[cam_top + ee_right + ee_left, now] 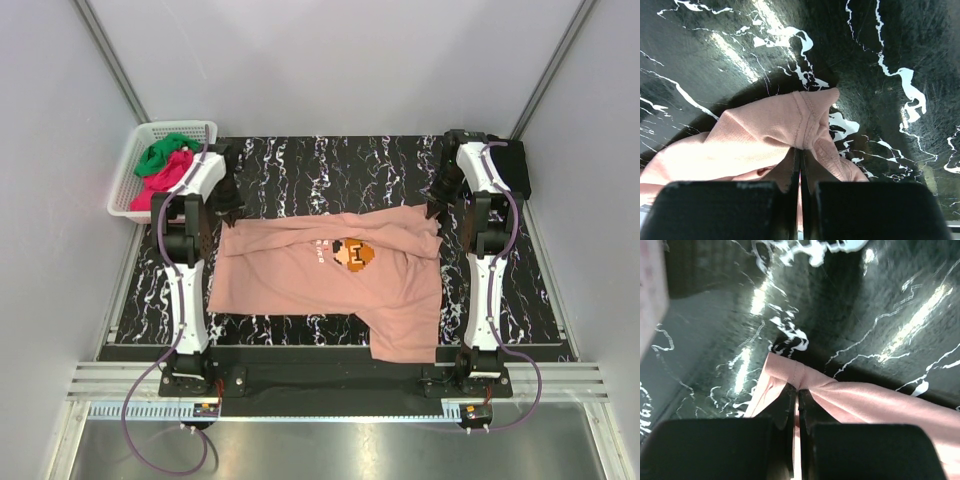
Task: Fold and stack the t-shirts
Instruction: Fold the tshirt
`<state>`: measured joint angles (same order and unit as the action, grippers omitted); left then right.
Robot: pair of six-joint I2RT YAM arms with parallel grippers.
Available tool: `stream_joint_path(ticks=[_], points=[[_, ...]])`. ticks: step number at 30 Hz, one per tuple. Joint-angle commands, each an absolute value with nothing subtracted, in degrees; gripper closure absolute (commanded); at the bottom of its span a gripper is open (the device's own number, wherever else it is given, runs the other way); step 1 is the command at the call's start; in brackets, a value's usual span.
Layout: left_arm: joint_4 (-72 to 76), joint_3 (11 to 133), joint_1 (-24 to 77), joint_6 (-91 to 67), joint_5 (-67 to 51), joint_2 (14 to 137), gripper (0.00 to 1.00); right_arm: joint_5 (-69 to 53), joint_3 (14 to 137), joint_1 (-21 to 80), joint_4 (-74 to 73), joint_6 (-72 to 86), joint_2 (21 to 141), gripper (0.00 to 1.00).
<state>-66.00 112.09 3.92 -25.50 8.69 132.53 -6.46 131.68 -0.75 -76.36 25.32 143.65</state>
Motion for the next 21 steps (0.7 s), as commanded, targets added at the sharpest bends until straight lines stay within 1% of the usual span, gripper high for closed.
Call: stream_joint_path(ticks=[1, 7, 13, 14, 16, 17, 18, 21], points=[[-67.2, 117.1, 2.6, -25.3, 11.1, 134.3, 1.00, -4.4, 134.0, -0.4, -78.3, 25.8, 144.4, 1.00], [-67.9, 119.4, 2.0, -24.8, 11.4, 135.3, 1.00, -3.3, 134.6, -0.4, -78.6, 26.2, 144.0, 1.00], [-68.3, 118.3, 1.8, -23.6, 9.3, 134.2, 0.99, -2.8, 137.2, -0.4, -79.7, 26.6, 144.7, 1.00], [-68.2, 117.7, 1.8, -23.6, 8.5, 133.9, 0.93, -3.0, 137.8, -0.4, -79.7, 26.6, 144.8, 1.00], [-67.6, 115.9, 1.8, -23.3, 8.5, 132.2, 0.89, -2.8, 139.4, -0.4, -79.7, 26.4, 144.8, 1.00], [-67.2, 115.2, 1.8, -23.2, 9.1, 131.7, 0.79, -3.0, 139.9, -0.4, -79.7, 26.1, 144.9, 1.00], [-66.5, 114.8, 1.8, -22.4, 9.0, 131.1, 0.73, -3.4, 140.9, -0.4, -79.9, 25.8, 145.0, 1.00], [-65.4, 115.1, 1.8, -21.3, 6.9, 130.0, 0.60, -6.9, 141.4, -0.4, -78.5, 23.7, 143.0, 1.00]])
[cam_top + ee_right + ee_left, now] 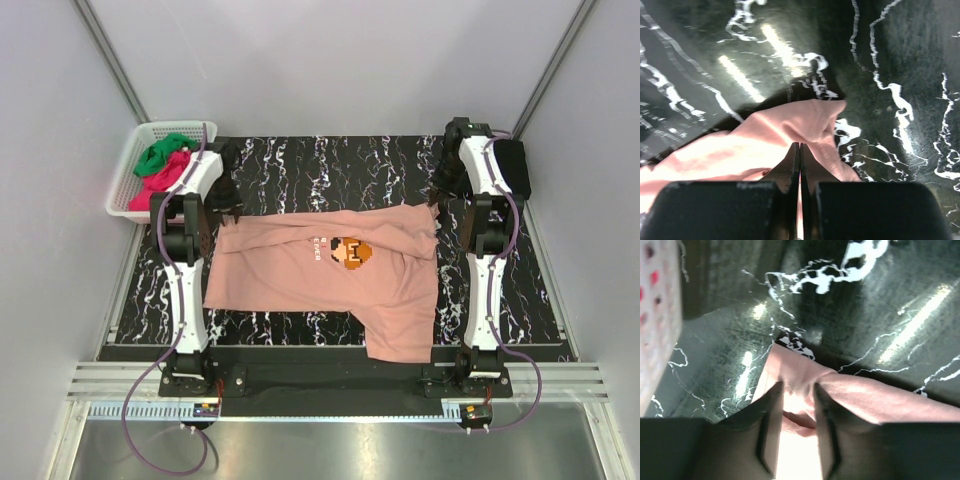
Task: Fold and stack the t-shirts
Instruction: Fold the tshirt
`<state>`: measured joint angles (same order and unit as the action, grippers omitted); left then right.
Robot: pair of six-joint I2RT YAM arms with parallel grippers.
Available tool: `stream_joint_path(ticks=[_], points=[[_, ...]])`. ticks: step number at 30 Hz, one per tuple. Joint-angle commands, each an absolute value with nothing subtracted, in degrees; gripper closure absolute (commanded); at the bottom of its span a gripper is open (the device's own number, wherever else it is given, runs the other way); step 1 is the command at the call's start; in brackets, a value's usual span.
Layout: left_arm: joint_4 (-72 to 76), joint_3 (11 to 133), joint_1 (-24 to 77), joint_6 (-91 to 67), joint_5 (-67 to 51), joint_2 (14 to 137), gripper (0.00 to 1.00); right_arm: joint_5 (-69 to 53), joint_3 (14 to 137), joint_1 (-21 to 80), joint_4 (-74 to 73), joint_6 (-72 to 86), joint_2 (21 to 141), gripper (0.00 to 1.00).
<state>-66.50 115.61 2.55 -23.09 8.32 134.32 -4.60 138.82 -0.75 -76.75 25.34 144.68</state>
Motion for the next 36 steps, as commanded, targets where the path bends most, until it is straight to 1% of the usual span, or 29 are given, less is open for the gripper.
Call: stream_joint_path(ticks=[1, 3, 4, 5, 7, 8, 9, 12, 14, 15, 18, 19, 21, 24, 26, 27, 30, 36], points=[[-64.8, 114.9, 1.8, -21.3, 6.5, 128.1, 0.54, -7.6, 141.2, -0.4, -77.7, 23.7, 142.0, 1.00], [-62.8, 114.8, 1.8, -21.4, 4.4, 125.7, 0.47, -8.8, 140.9, -0.4, -75.0, 23.6, 137.6, 0.99], [-62.3, 114.7, 1.8, -21.5, 3.7, 123.2, 0.46, -9.2, 140.9, -0.4, -74.2, 24.3, 136.2, 0.96], [-62.1, 114.8, 1.8, -21.6, 2.1, 122.2, 0.46, -9.4, 140.9, -0.4, -73.5, 24.8, 133.7, 0.93], [-62.1, 113.7, 1.9, -21.6, 0.4, 119.2, 0.46, -12.5, 140.9, -0.4, -74.3, 25.1, 131.8, 0.92], [-62.1, 112.7, 2.3, -21.6, -3.6, 118.1, 0.46, -14.0, 140.2, -0.4, -75.8, 25.2, 129.8, 0.93], [-62.1, 111.5, 2.6, -21.4, -4.0, 117.0, 0.46, -15.1, 139.1, -0.4, -76.7, 25.1, 128.9, 0.93], [-61.4, 104.9, 4.7, -20.8, -3.1, 110.2, 0.46, -14.9, 132.5, 3.8, -77.7, 23.7, 123.1, 0.93], [-61.2, 99.9, 5.6, -21.1, -3.4, 107.8, 0.46, -13.7, 125.3, 5.0, -77.2, 24.0, 118.3, 0.93], [-61.1, 98.1, 6.0, -21.3, -3.9, 105.4, 0.46, -14.3, 119.7, 5.4, -76.7, 24.3, 116.7, 0.93], [-60.7, 92.5, 7.7, -21.0, -1.9, 101.4, 0.46, -17.3, 110.9, 5.8, -74.3, 26.1, 110.3, 0.93], [-60.7, 90.3, 7.9, -21.2, -1.6, 100.8, 0.46, -17.8, 105.0, 6.5, -73.5, 26.5, 108.7, 0.94], [-60.7, 87.1, 8.0, -21.6, -2.4, 99.0, 0.47, -17.9, 97.9, 7.5, -72.7, 26.8, 104.4, 0.94], [-60.6, 82.7, 8.6, -22.1, -2.0, 97.4, 0.47, -18.0, 89.8, 9.2, -72.2, 28.3, 99.8, 0.94], [-59.6, 80.4, 9.5, -22.5, -1.5, 96.6, 0.47, -17.9, 86.3, 10.5, -71.5, 29.9, 96.8, 0.95], [-58.9, 77.5, 9.8, -23.3, -1.7, 95.2, 0.47, -18.4, 82.7, 11.0, -70.9, 30.6, 95.8, 0.94], [-55.5, 71.8, 10.2, -25.1, -4.0, 92.5, 0.47, -18.6, 76.3, 13.8, -68.8, 34.0, 92.6, 0.95], [-52.4, 65.6, 12.1, -26.6, -2.8, 90.5, 0.47, -17.9, 67.6, 18.7, -65.0, 39.8, 87.9, 0.93]])
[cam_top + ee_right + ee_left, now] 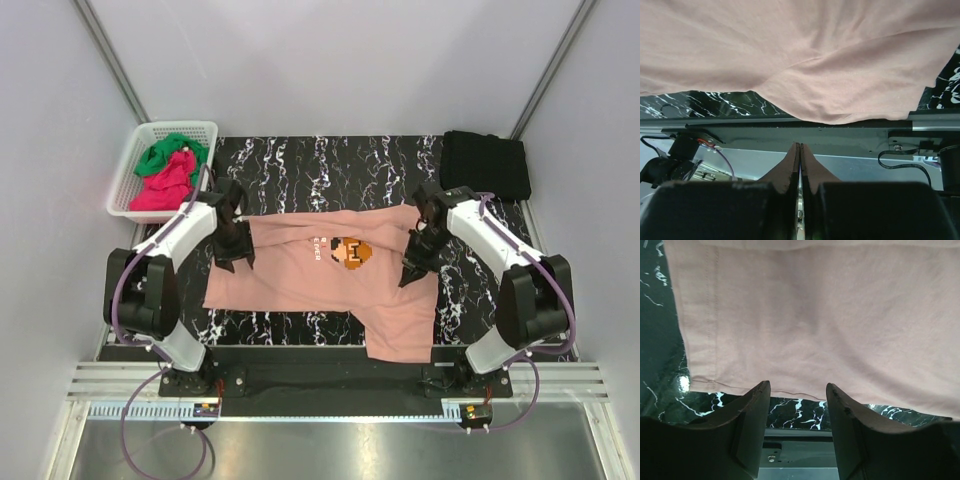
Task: Fold and stack the t-shirts
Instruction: Fold the tshirt
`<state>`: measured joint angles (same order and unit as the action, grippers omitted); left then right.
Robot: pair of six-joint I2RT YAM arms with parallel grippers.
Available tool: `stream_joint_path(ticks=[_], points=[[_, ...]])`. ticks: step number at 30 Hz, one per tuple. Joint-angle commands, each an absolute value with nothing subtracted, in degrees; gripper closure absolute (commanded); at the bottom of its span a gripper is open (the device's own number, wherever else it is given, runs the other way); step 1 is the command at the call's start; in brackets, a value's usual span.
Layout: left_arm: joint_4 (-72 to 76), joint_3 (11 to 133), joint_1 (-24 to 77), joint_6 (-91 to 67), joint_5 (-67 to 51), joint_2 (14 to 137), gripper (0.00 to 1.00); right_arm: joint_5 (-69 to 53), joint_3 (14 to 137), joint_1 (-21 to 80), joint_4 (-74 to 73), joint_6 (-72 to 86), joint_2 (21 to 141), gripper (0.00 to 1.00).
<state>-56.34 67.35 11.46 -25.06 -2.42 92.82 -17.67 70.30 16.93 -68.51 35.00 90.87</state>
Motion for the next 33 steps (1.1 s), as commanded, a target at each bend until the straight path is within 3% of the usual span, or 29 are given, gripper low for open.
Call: stream_joint_path(ticks=[1, 5, 7, 12, 16, 19, 26, 33], points=[[-52.0, 64.9, 12.3, -26.8, -2.6, 90.4, 0.47, -17.4, 66.5, 19.4, -64.3, 40.4, 87.5, 0.93], [-49.6, 61.8, 12.5, -27.1, -2.5, 89.0, 0.47, -17.0, 62.2, 20.7, -62.0, 42.8, 86.1, 0.97], [-49.4, 62.7, 12.6, -26.6, -2.3, 87.8, 0.48, -13.4, 65.7, 20.7, -61.7, 42.5, 84.7, 0.96], [-48.9, 70.3, 12.2, -24.9, -1.1, 83.5, 0.45, -9.6, 86.3, 20.6, -63.2, 36.1, 88.0, 0.89], [-48.2, 76.5, 12.0, -25.4, -2.1, 85.2, 0.43, -10.8, 100.7, 20.3, -67.8, 31.6, 98.9, 0.88], [-48.3, 82.3, 11.9, -25.0, -3.2, 91.2, 0.43, -6.9, 110.6, 20.0, -70.8, 26.7, 105.9, 0.87], [-49.5, 98.4, 11.9, -23.7, -6.7, 109.1, 0.44, -10.9, 127.9, 17.2, -77.3, 20.1, 122.5, 0.89], [-51.7, 106.3, 10.7, -21.6, -8.0, 118.8, 0.45, -9.2, 128.8, 13.1, -76.6, 19.3, 127.3, 0.89]])
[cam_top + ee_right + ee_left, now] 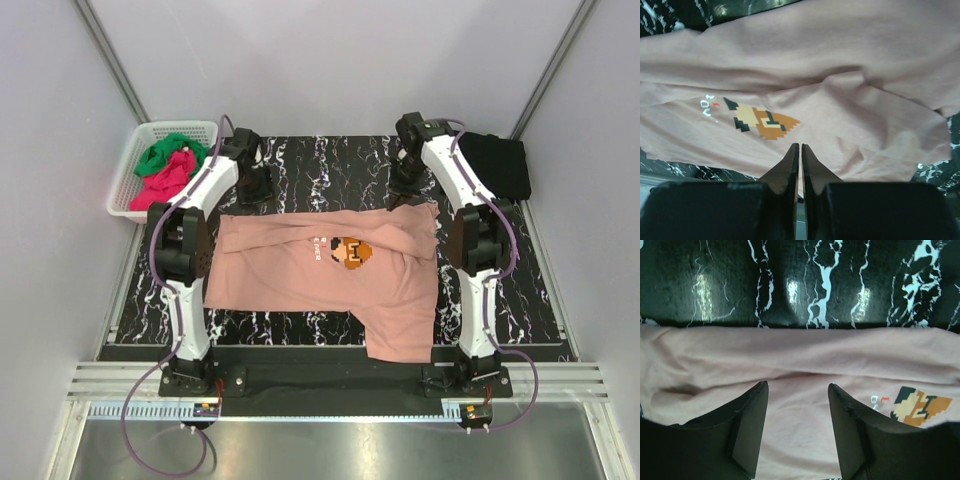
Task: Fold and stack the t-shirts
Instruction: Fold the tshirt
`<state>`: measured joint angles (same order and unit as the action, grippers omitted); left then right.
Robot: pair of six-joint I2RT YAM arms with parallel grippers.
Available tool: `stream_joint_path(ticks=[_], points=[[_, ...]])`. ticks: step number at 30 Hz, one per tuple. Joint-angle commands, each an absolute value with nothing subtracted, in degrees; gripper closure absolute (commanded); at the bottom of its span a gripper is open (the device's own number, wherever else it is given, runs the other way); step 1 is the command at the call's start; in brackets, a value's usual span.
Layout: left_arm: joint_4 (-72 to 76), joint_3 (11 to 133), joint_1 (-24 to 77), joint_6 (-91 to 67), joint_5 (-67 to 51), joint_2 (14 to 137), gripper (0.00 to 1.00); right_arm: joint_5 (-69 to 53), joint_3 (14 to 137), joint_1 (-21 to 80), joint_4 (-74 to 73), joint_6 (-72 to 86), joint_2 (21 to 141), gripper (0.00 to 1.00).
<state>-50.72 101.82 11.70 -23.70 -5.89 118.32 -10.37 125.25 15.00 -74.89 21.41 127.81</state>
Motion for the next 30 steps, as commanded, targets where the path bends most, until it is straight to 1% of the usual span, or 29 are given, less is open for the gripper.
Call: stream_joint_path(ticks=[1, 7, 11, 14, 15, 17, 19, 20, 22, 30], points=[[-51.9, 106.4, 10.5, -21.3, -8.1, 119.2, 0.44, -8.9, 128.8, 12.9, -76.6, 19.3, 128.1, 0.89], [-51.8, 104.9, 9.8, -21.4, -11.3, 120.3, 0.44, -3.2, 128.1, 12.7, -77.5, 19.8, 131.8, 0.89], [-51.6, 104.2, 10.2, -21.2, -11.6, 121.2, 0.44, -1.8, 123.2, 12.1, -76.5, 19.2, 132.7, 0.90], [-51.6, 103.4, 10.2, -20.8, -11.4, 121.1, 0.44, -1.7, 119.6, 12.2, -74.7, 19.1, 132.1, 0.88], [-51.5, 103.1, 10.1, -20.8, -11.3, 120.9, 0.44, -2.1, 118.7, 12.1, -74.4, 19.1, 131.8, 0.85], [-51.2, 102.1, 10.1, -20.8, -11.3, 120.0, 0.43, -3.3, 115.4, 12.0, -73.3, 18.6, 129.4, 0.83], [-51.1, 101.3, 10.1, -20.8, -11.1, 119.2, 0.43, -2.2, 113.5, 12.0, -72.9, 18.8, 126.7, 0.75], [-51.0, 100.9, 10.1, -20.9, -11.0, 118.9, 0.43, -1.8, 112.0, 11.7, -72.8, 18.4, 125.8, 0.73], [-50.9, 100.4, 10.1, -20.9, -11.2, 118.8, 0.44, -0.4, 110.7, 10.8, -72.8, 18.3, 123.4, 0.68], [-50.3, 98.6, 10.1, -20.9, -10.9, 118.2, 0.44, -1.5, 98.1, 5.6, -66.5, 21.4, 112.9, 0.68]])
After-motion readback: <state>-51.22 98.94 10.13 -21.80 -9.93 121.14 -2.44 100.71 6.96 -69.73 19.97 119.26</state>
